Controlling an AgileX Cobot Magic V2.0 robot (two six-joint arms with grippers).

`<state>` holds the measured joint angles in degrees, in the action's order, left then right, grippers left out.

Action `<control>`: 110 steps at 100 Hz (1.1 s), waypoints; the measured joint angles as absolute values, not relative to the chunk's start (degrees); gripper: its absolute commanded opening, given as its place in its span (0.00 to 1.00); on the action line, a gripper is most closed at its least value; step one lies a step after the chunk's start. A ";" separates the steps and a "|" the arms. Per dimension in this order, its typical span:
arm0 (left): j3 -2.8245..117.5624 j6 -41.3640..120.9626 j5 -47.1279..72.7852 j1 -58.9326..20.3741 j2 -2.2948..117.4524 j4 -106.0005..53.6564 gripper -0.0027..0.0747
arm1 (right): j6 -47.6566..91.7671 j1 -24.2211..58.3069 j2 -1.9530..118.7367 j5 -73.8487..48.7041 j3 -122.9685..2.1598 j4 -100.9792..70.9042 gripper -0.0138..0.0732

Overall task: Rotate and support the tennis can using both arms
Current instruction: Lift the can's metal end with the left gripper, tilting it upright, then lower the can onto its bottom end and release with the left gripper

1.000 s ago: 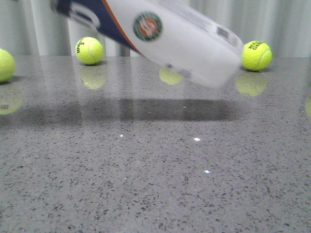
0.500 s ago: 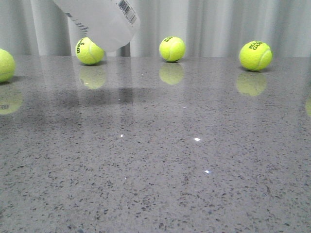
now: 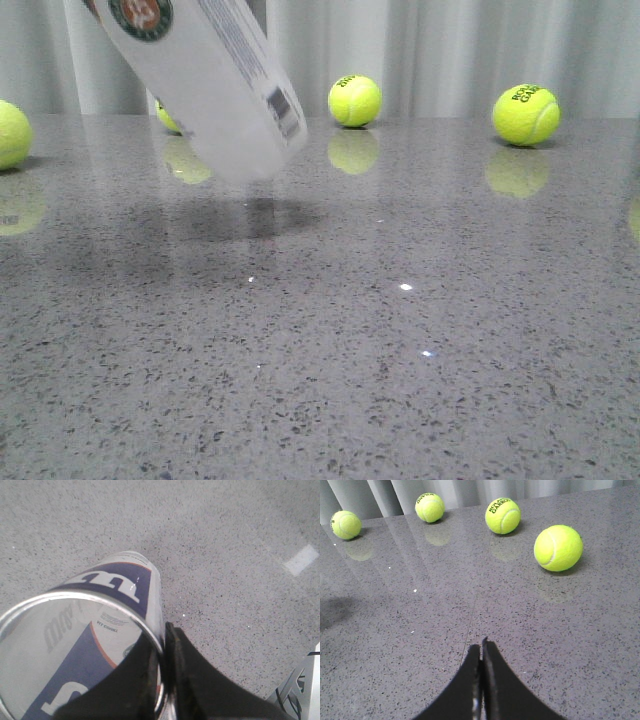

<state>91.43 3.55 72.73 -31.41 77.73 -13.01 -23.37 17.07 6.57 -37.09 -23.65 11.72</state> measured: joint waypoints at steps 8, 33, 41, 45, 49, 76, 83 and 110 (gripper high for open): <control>91.43 3.55 72.73 -31.41 79.35 -12.92 0.01 | -23.37 17.07 6.57 -37.09 -23.65 11.72 0.08; 91.43 3.90 72.73 -31.41 81.18 -12.51 0.19 | -23.37 17.07 6.57 -37.09 -23.65 11.72 0.08; 91.43 3.90 72.73 -31.41 81.18 -12.51 0.37 | -23.37 17.07 6.57 -37.09 -23.65 11.72 0.08; 91.43 3.90 72.73 -31.41 81.18 -12.51 0.45 | -23.37 17.07 6.57 -37.09 -23.65 11.72 0.08; 91.43 3.90 72.63 -31.41 81.18 -12.51 0.54 | -23.37 17.07 6.57 -37.09 -23.65 11.72 0.08; 91.43 3.90 72.36 -31.41 81.18 -12.51 0.68 | -23.37 17.07 6.57 -37.09 -23.65 11.72 0.08; 91.43 3.90 71.20 -31.41 81.53 -12.51 0.68 | -23.37 17.07 6.57 -37.09 -23.65 11.72 0.08; 96.03 3.90 67.60 -31.41 87.36 -12.83 0.68 | -23.37 17.07 6.57 -37.09 -23.65 11.72 0.08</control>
<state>96.03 3.90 67.60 -31.41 87.36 -12.83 -23.37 17.07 6.57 -37.09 -23.65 11.72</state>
